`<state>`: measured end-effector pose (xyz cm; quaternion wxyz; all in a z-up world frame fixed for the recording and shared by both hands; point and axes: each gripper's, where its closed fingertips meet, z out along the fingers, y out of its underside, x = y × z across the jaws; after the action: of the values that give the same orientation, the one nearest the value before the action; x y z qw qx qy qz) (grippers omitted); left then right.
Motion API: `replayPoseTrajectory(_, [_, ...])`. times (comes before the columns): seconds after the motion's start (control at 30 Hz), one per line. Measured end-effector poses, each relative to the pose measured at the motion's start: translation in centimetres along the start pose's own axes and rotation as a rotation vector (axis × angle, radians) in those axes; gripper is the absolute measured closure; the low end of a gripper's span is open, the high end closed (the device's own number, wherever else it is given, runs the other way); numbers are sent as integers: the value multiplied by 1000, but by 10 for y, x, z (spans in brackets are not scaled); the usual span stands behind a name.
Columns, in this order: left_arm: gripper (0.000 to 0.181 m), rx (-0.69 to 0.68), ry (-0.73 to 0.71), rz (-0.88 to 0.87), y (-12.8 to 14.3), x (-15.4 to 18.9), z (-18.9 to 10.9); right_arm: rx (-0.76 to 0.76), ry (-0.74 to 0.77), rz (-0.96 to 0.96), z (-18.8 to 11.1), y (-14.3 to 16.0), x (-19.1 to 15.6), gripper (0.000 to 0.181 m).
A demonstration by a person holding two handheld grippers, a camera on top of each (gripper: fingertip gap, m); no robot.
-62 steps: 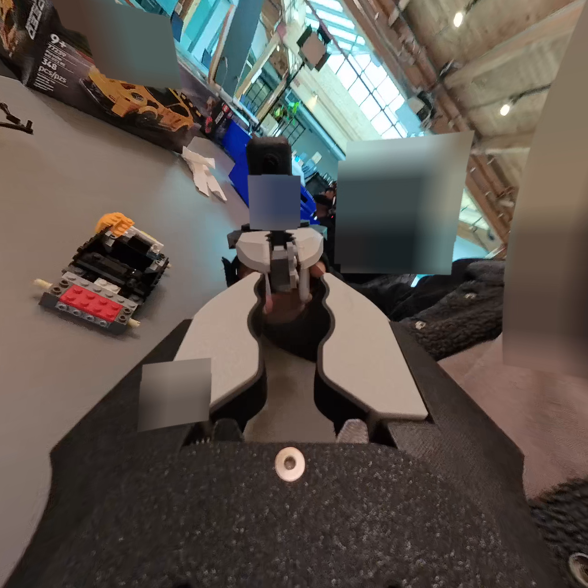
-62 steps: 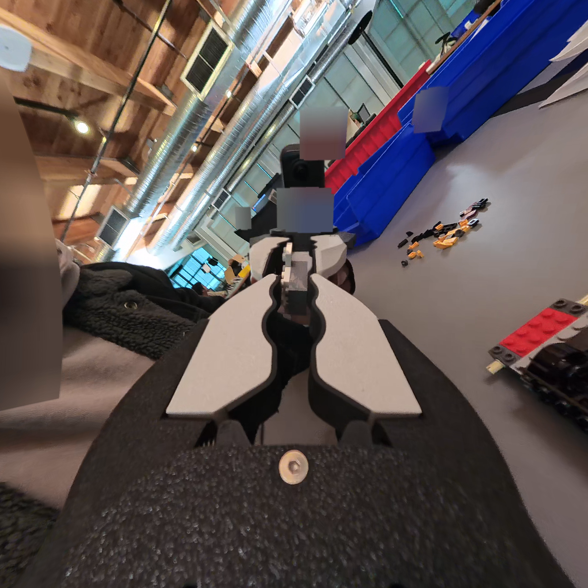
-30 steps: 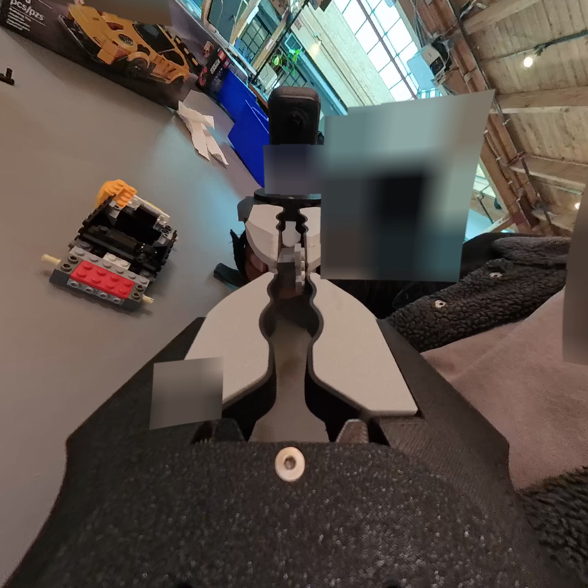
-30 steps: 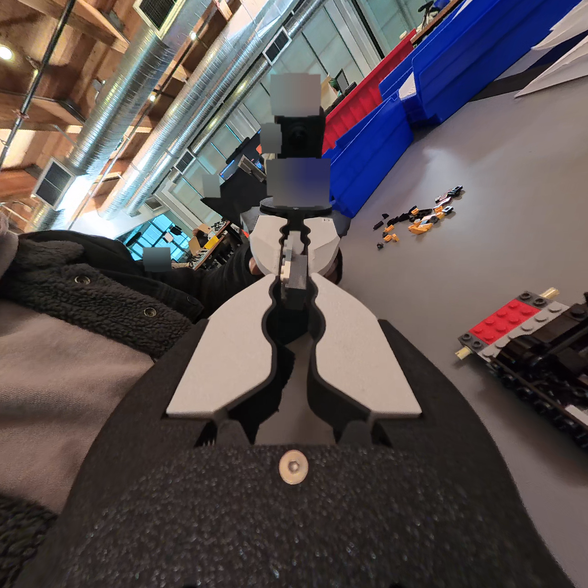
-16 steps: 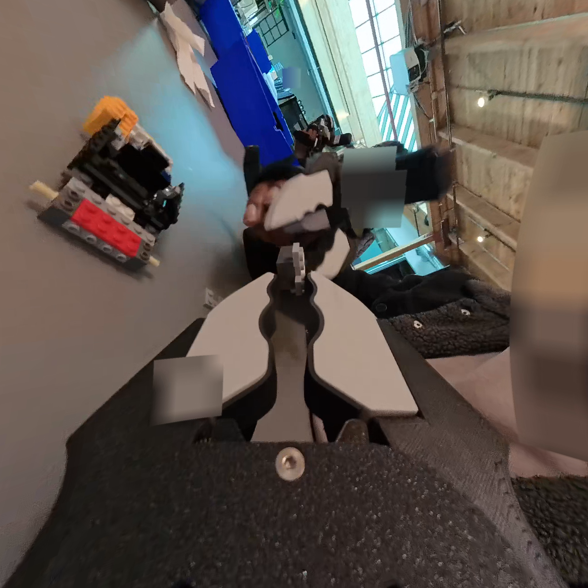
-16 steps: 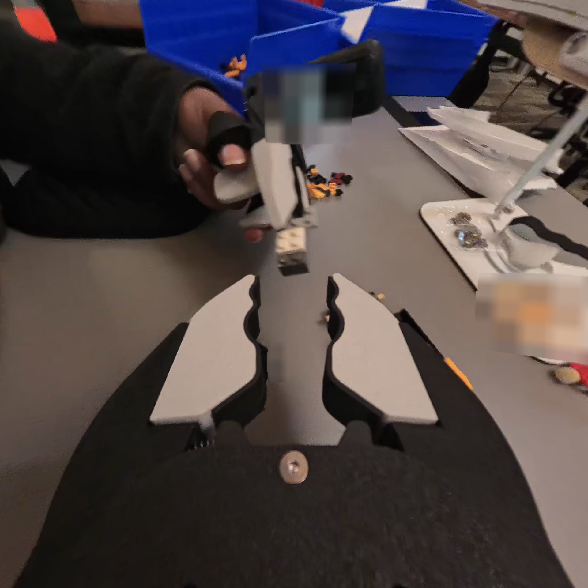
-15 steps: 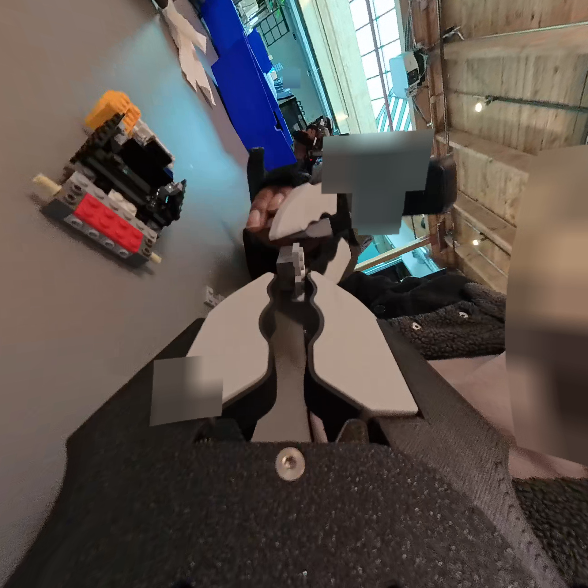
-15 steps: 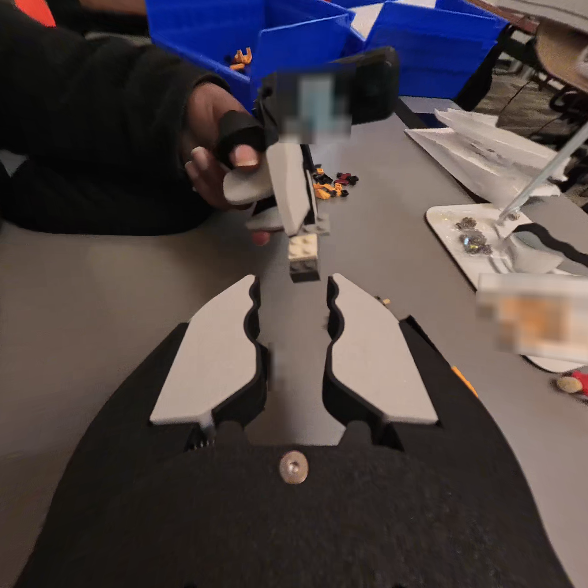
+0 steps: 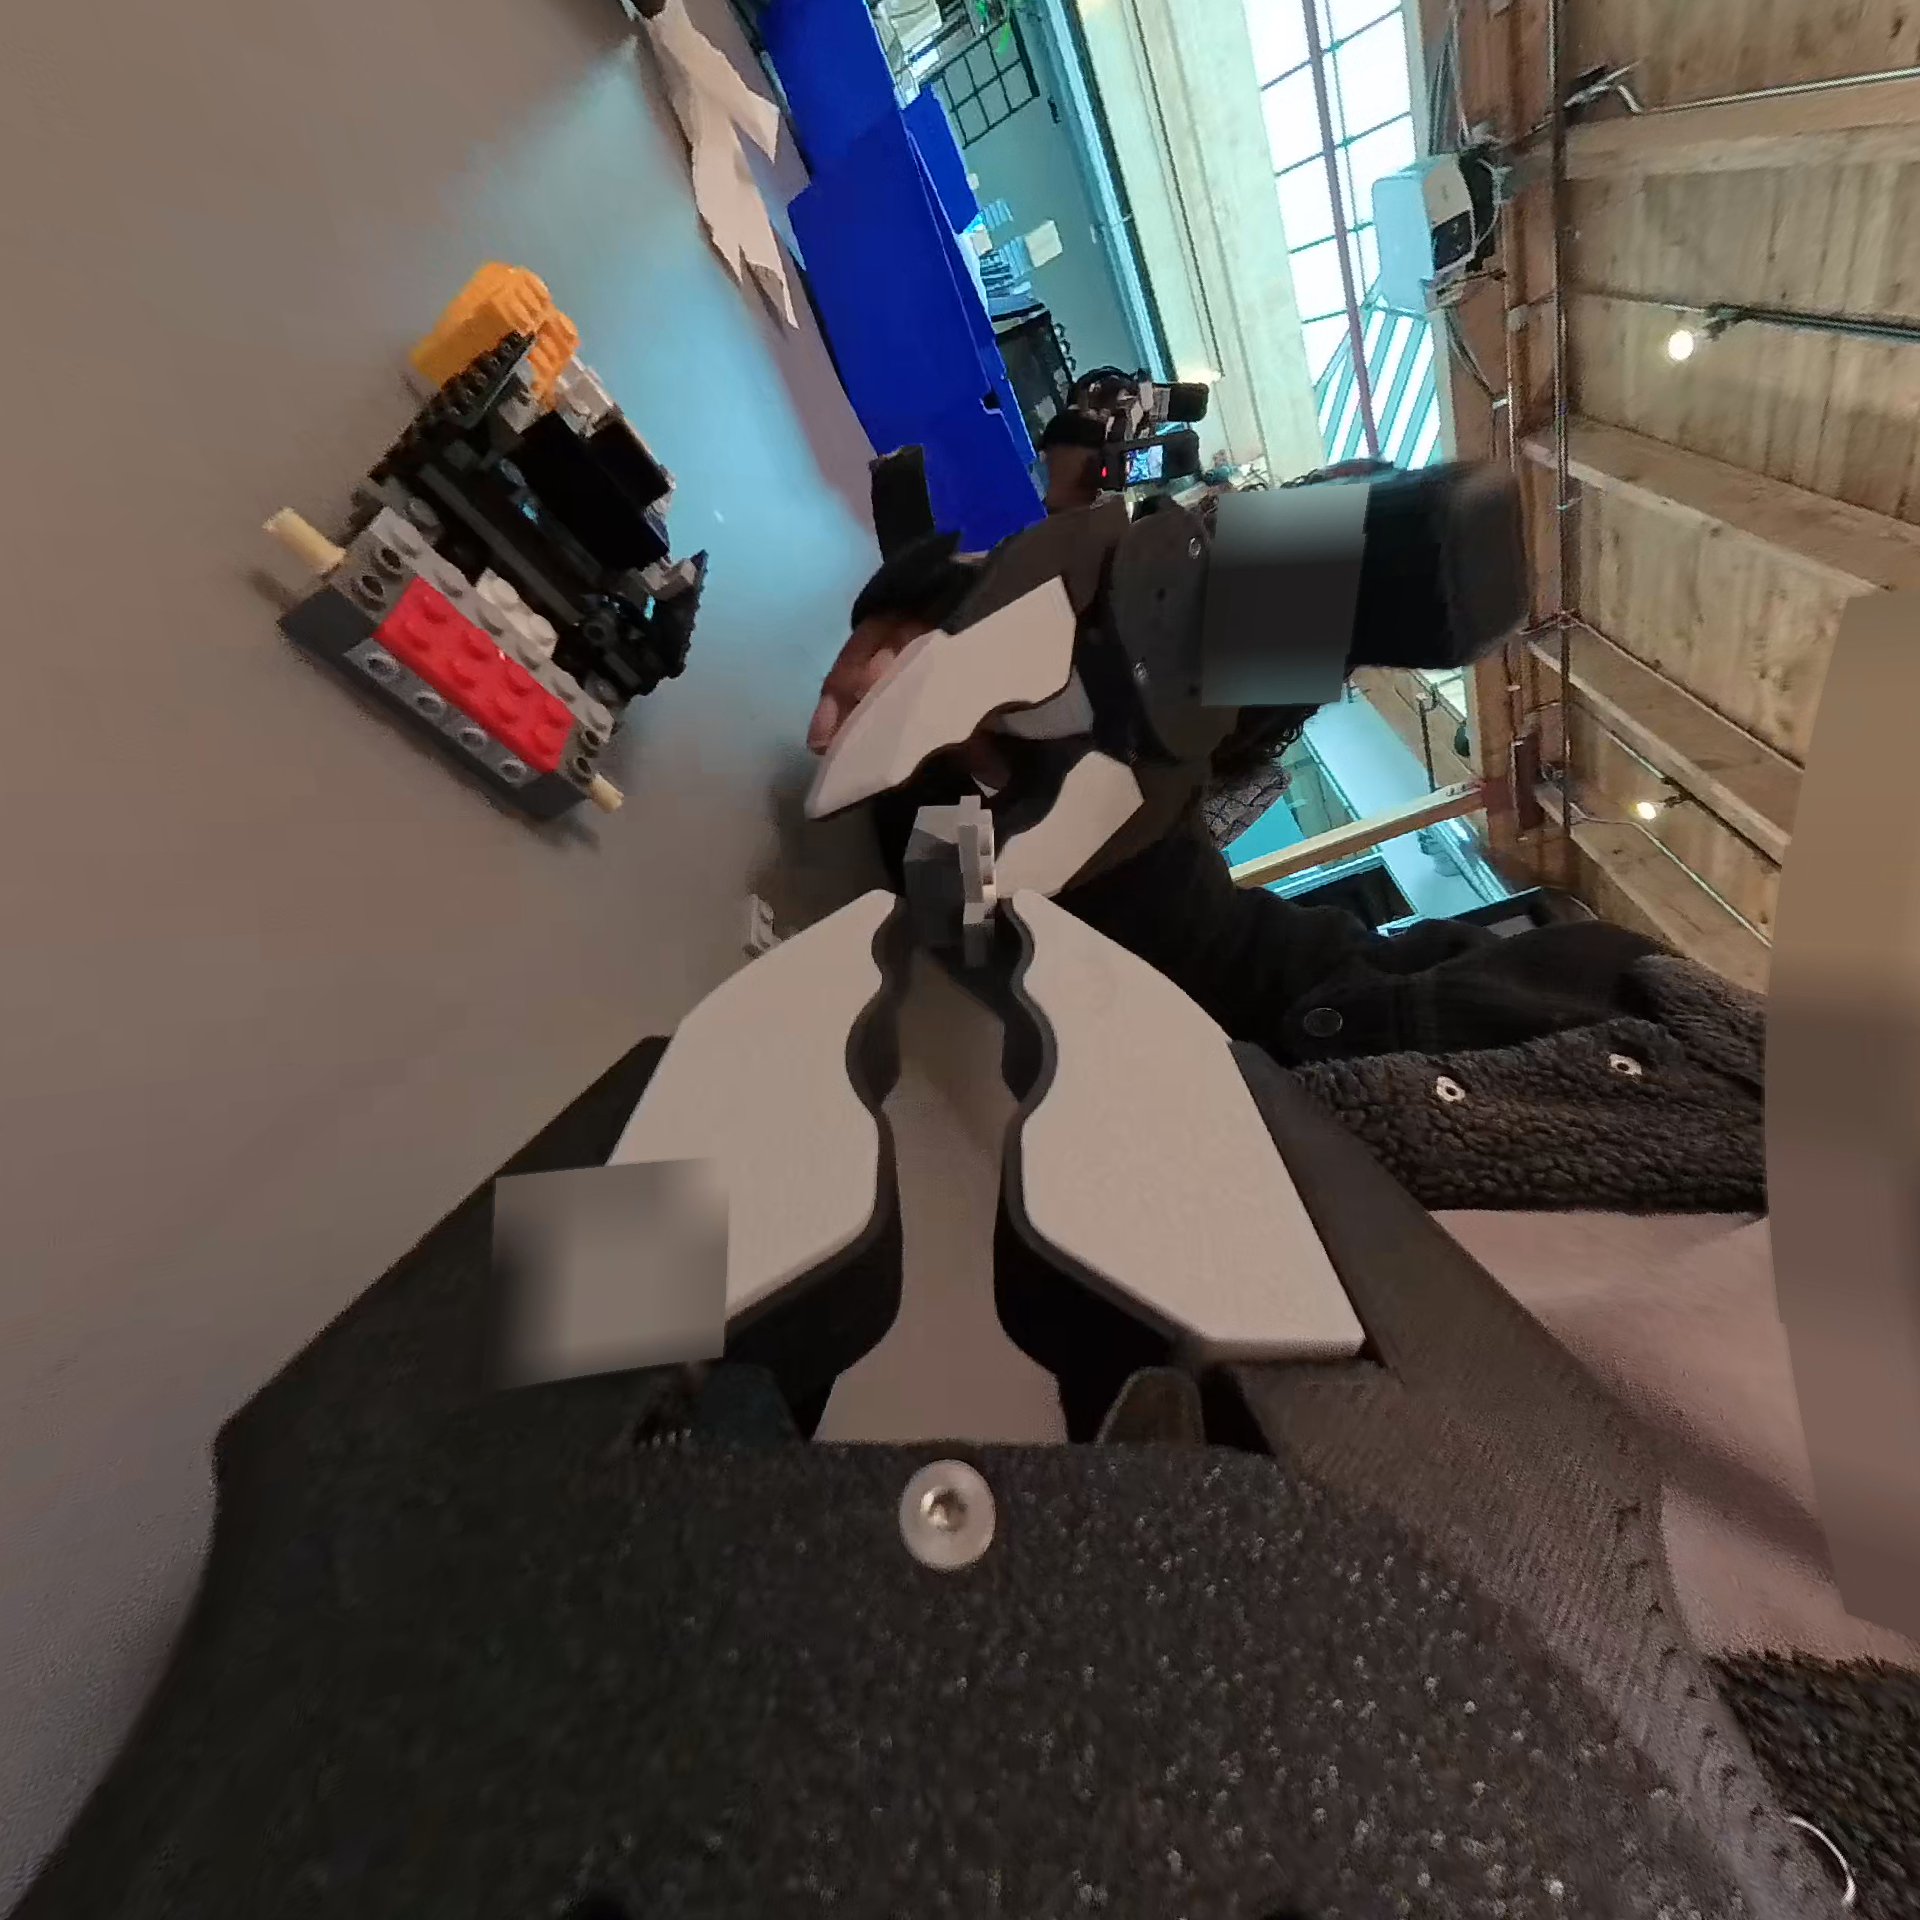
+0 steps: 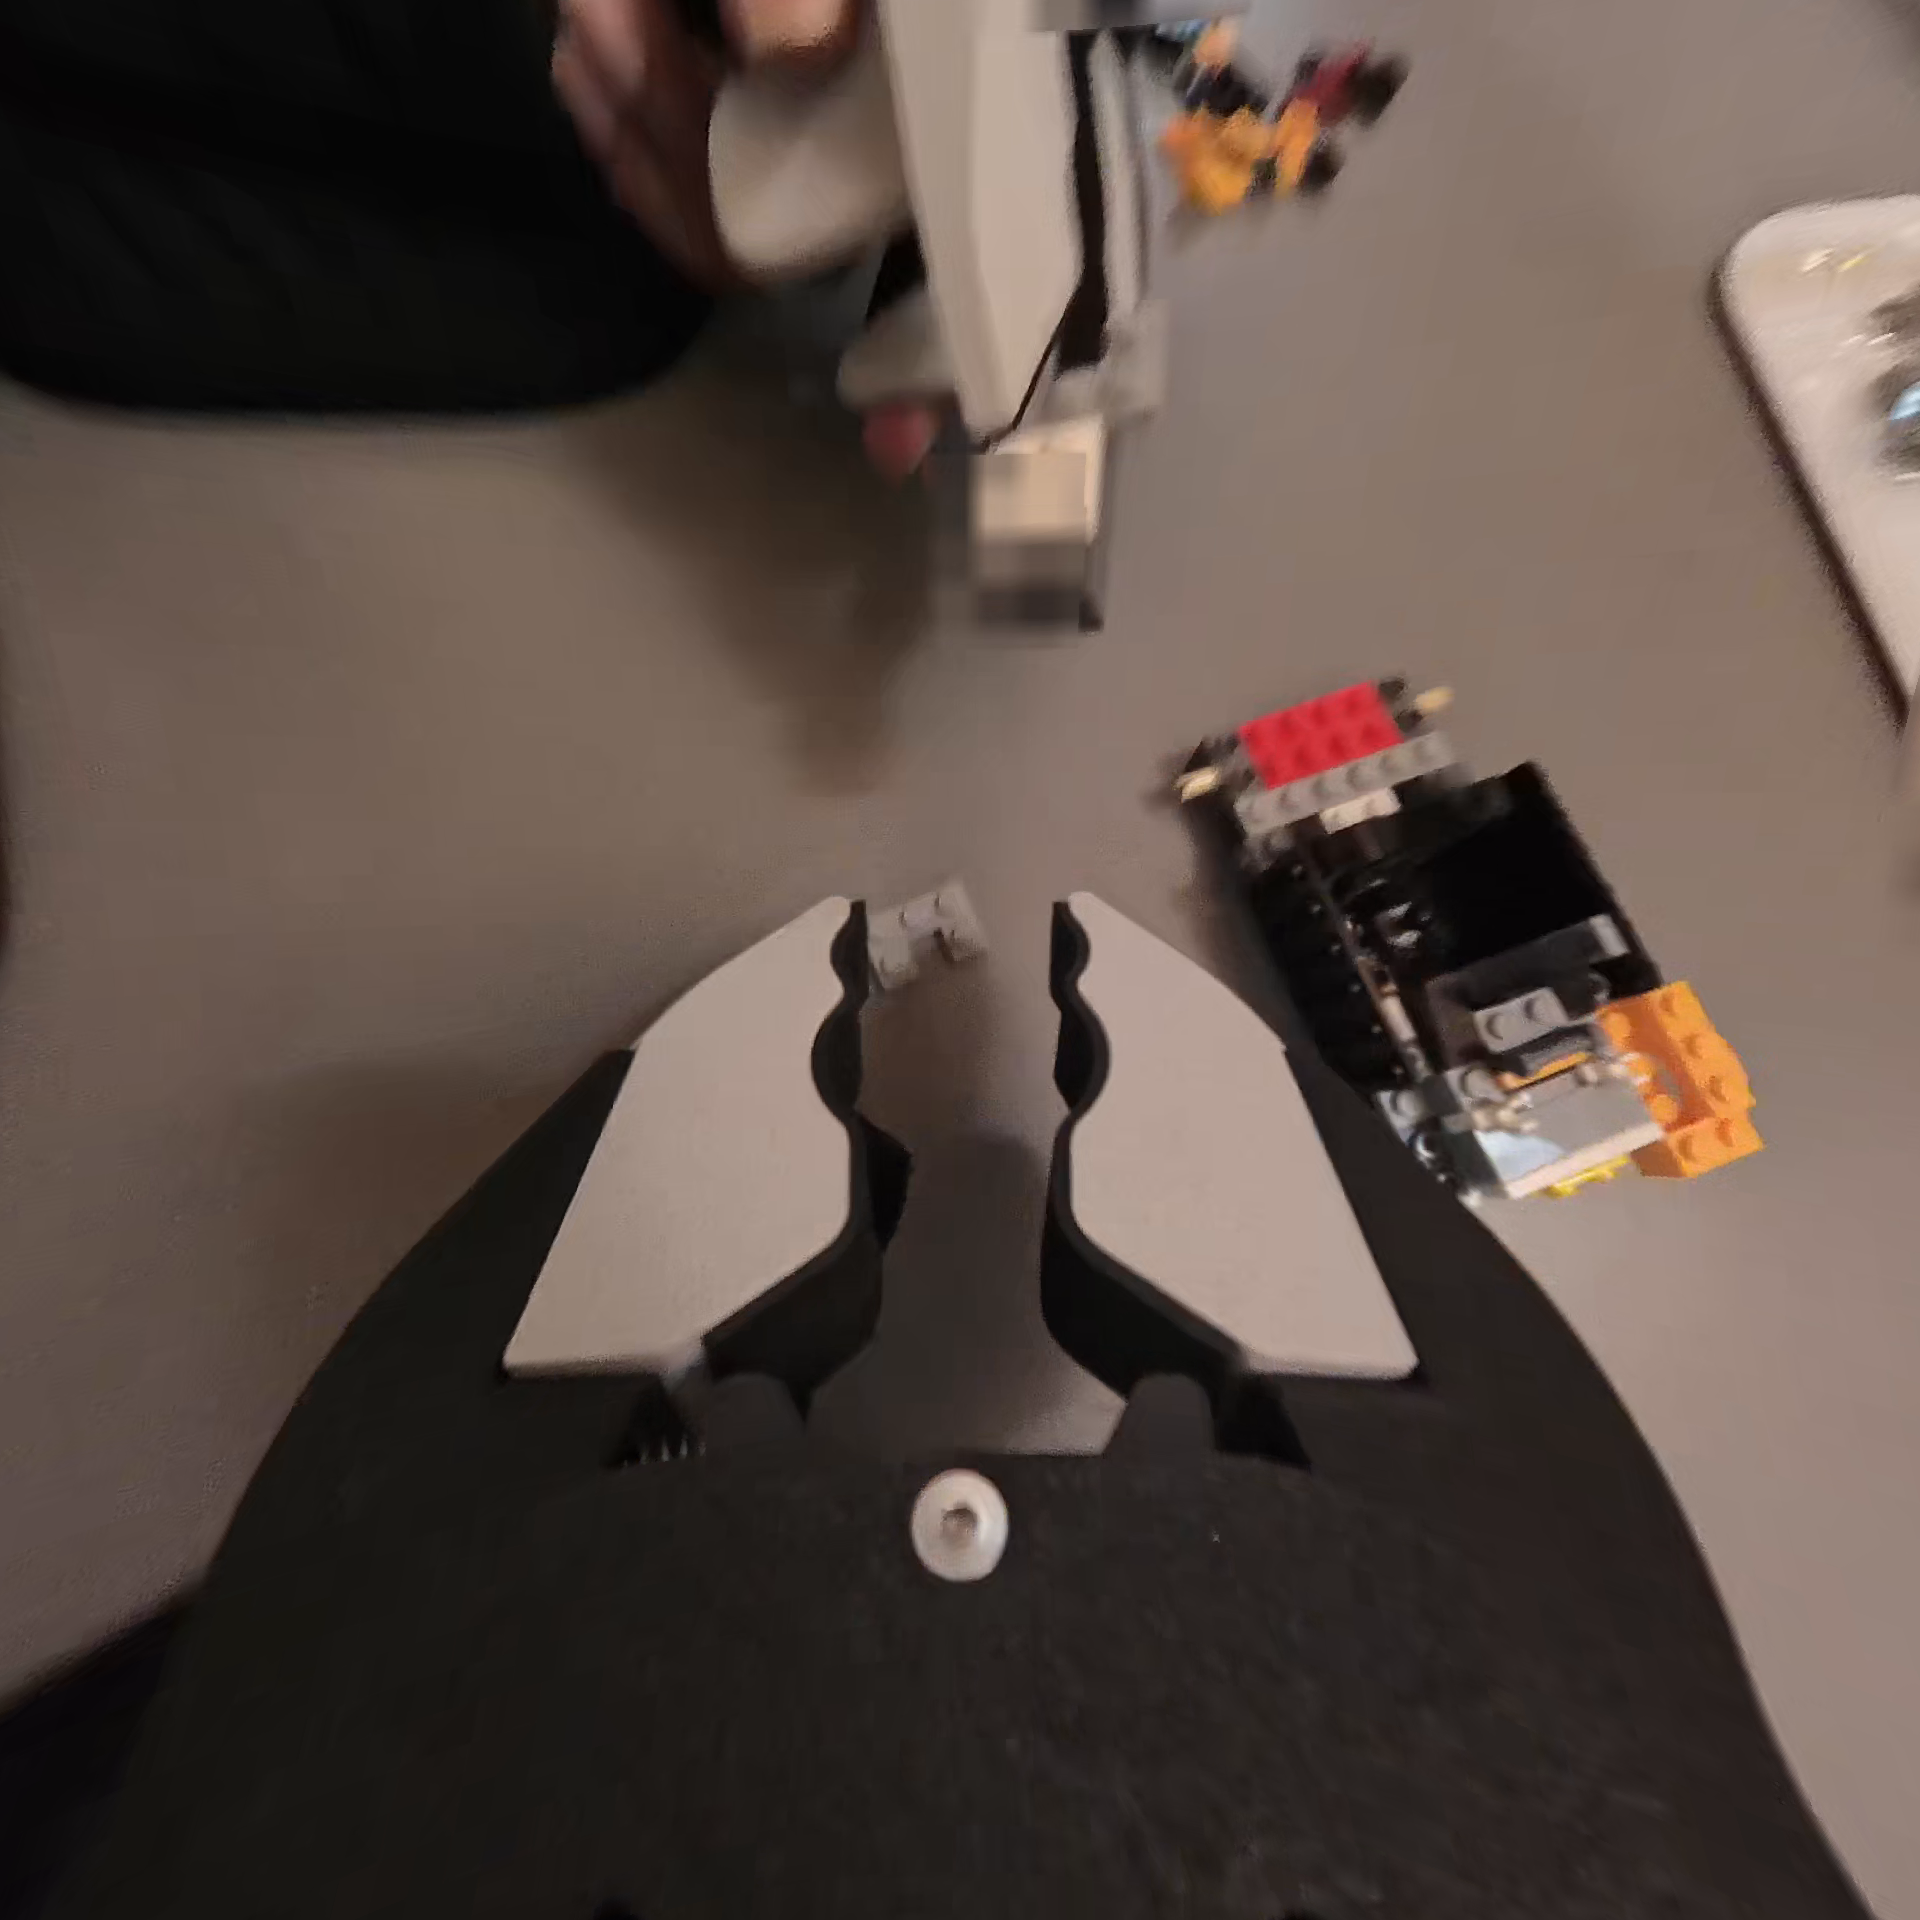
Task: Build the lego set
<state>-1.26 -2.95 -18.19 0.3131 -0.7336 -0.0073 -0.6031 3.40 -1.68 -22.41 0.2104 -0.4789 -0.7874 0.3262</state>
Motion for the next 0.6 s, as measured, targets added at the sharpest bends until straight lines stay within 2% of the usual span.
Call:
replayPoseTrajectory(0.17, [166,-1,-12,-8,2,-3,1,-150,-66,-107,14,14,-9,141])
replayPoseTrajectory(0.27, [166,5,-8,-20,2,-4,1,-206,-119,-106,21,19,-6,148])
replayPoseTrajectory(0.37, [166,14,-1,-33,1,-5,0,-189,-140,-97,24,16,-4,157])
replayPoseTrajectory(0.5, [167,49,7,-60,-4,-7,-3,-152,-108,-53,22,12,-4,158])
replayPoseTrajectory(0.6, [167,87,4,-74,-9,-8,-5,-14,31,-14,1,-15,12,158])
